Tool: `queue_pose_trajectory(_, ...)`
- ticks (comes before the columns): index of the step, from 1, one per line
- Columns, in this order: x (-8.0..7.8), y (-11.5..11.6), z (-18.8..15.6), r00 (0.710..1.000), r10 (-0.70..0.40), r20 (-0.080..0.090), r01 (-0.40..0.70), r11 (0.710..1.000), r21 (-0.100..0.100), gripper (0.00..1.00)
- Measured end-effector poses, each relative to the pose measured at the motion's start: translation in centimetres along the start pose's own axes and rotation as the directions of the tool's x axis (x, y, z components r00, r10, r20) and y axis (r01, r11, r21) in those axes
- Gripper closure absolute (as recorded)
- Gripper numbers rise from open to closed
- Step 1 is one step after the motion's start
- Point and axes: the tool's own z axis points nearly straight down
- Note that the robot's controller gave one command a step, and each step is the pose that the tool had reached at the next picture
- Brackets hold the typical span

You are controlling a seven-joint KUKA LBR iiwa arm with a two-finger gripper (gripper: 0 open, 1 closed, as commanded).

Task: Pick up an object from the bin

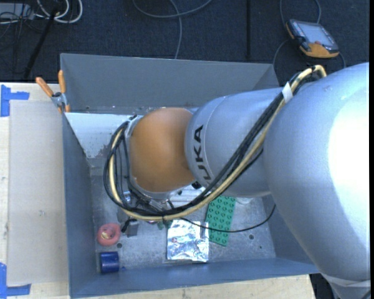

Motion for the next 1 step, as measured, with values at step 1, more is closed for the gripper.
queue_pose_trajectory(1,-0.02,-0.11,0.08,1.0,0.005,-0.001,-0.005,1.0,0.0,0.0)
